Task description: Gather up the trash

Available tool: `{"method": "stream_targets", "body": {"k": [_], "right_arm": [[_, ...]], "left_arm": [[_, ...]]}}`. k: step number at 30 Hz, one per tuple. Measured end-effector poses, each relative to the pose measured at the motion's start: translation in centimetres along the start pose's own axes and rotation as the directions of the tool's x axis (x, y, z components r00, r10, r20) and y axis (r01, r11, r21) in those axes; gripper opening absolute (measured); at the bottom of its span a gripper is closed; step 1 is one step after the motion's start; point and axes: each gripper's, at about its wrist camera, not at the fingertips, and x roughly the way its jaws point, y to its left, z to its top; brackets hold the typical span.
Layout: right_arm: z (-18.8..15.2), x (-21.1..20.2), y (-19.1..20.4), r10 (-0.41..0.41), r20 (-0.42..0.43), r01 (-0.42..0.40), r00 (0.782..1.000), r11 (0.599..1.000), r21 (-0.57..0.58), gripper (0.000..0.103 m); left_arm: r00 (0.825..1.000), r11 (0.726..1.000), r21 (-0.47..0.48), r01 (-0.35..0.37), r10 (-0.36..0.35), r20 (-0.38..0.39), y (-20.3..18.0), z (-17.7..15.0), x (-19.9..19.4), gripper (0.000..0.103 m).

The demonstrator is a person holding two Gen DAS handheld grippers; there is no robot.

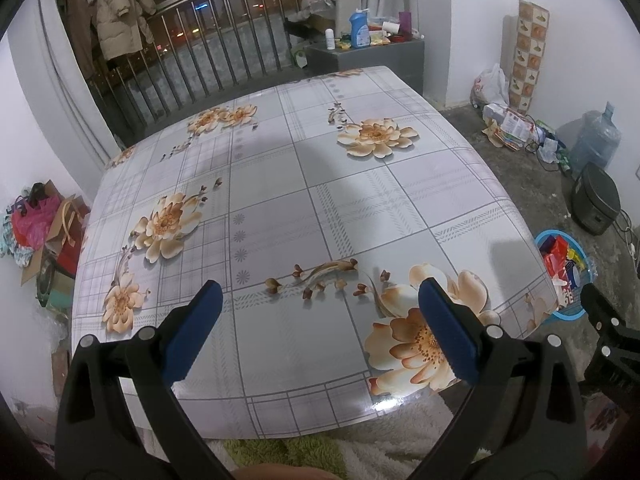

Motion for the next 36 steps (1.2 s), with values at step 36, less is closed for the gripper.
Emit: {"method": "stream_targets", "body": {"k": [36], "right_arm": [[-0.08, -0.77, -0.23, -0.016, 0.028, 0.016, 0.999, 1.0, -0.007, 0.097]], "left_arm": [[1.0, 1.0, 0.008, 0.004, -0.004, 0.001, -0.26, -0.02, -0.08, 0.094]]}}
